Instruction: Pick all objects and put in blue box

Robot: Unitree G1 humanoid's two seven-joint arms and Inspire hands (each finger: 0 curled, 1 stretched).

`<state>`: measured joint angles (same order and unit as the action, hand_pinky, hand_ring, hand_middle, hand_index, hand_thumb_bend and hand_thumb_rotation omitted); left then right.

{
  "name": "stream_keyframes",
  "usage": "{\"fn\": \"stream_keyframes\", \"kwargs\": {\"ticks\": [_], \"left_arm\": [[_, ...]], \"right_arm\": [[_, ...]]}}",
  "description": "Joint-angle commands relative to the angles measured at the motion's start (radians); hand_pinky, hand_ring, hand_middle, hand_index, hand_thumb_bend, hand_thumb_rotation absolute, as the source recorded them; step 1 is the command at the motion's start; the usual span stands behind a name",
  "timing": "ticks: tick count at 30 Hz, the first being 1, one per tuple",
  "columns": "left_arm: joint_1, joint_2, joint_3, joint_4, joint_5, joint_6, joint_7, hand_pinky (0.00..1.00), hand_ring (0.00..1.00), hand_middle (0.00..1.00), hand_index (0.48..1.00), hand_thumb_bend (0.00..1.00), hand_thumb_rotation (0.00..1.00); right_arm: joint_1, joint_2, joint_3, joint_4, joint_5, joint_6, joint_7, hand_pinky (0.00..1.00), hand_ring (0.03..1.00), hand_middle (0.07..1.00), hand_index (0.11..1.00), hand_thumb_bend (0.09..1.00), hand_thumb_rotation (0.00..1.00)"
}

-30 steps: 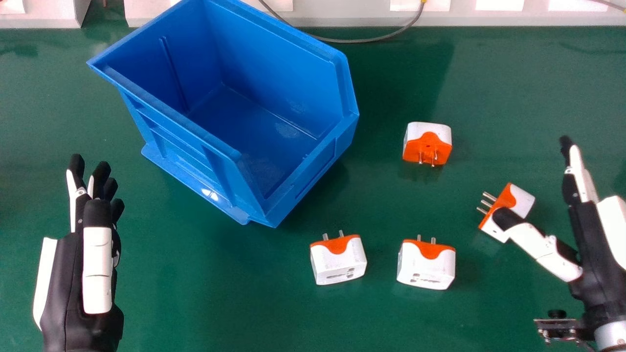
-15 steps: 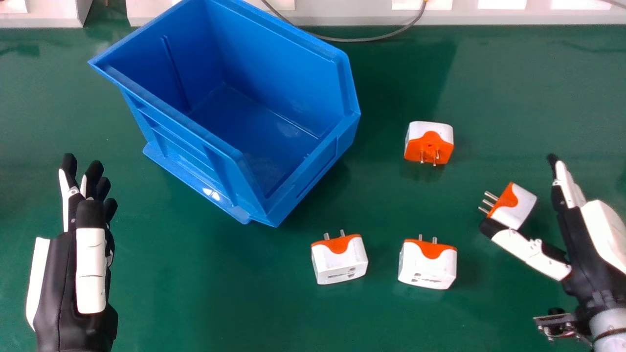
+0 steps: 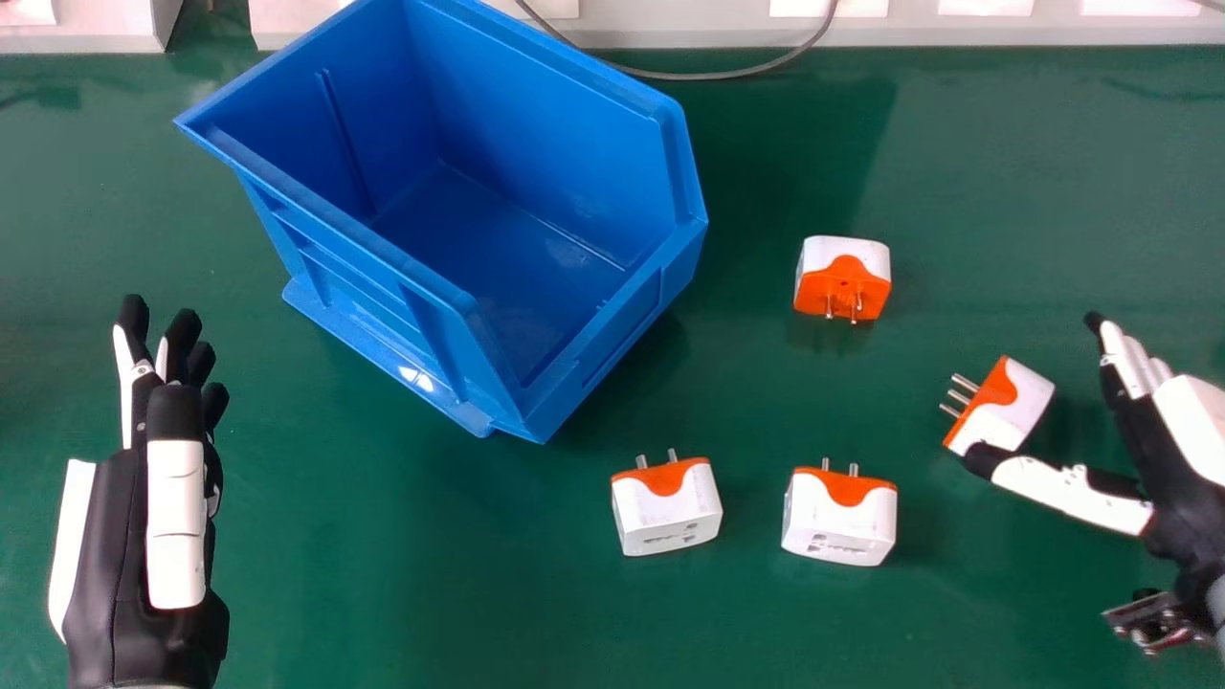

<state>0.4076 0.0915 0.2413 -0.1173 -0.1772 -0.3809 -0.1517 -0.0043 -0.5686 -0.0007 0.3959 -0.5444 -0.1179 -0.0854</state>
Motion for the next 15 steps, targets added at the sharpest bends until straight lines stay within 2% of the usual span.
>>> {"fn": "stream_keyframes", "kwargs": {"ticks": [1,5,9,11,15], "left_arm": [[0.002,0.008,0.007,-0.027,-0.001,-0.009,-0.001,1.0,1.0,1.0,0.999,0.88,1.0],[0.0,0.012,0.01,-0.023,-0.004,-0.011,-0.006,1.0,1.0,1.0,0.999,0.88,1.0],[0.006,0.019,0.012,-0.037,0.003,-0.002,-0.005,1.0,1.0,1.0,1.0,0.88,1.0],[0.009,0.018,0.013,-0.042,0.0,-0.001,-0.004,1.0,1.0,1.0,1.0,0.89,1.0],[0.014,0.018,0.011,-0.051,0.002,0.002,-0.005,1.0,1.0,1.0,1.0,0.88,1.0]], "right_arm": [[-0.029,-0.033,0.01,-0.001,-0.009,0.012,0.009,0.93,0.985,1.0,0.994,0.782,0.82],[-0.05,-0.043,0.038,0.025,-0.027,0.025,0.009,0.92,0.983,0.999,0.993,0.765,0.8],[-0.077,-0.049,0.065,0.063,-0.038,0.017,-0.002,0.9,0.964,0.984,0.972,0.767,0.77],[-0.092,-0.058,0.084,0.075,-0.058,0.026,0.0,0.89,0.956,0.979,0.964,0.764,0.77],[-0.122,-0.071,0.118,0.087,-0.087,0.038,0.012,0.87,0.941,0.965,0.947,0.76,0.76]]}}
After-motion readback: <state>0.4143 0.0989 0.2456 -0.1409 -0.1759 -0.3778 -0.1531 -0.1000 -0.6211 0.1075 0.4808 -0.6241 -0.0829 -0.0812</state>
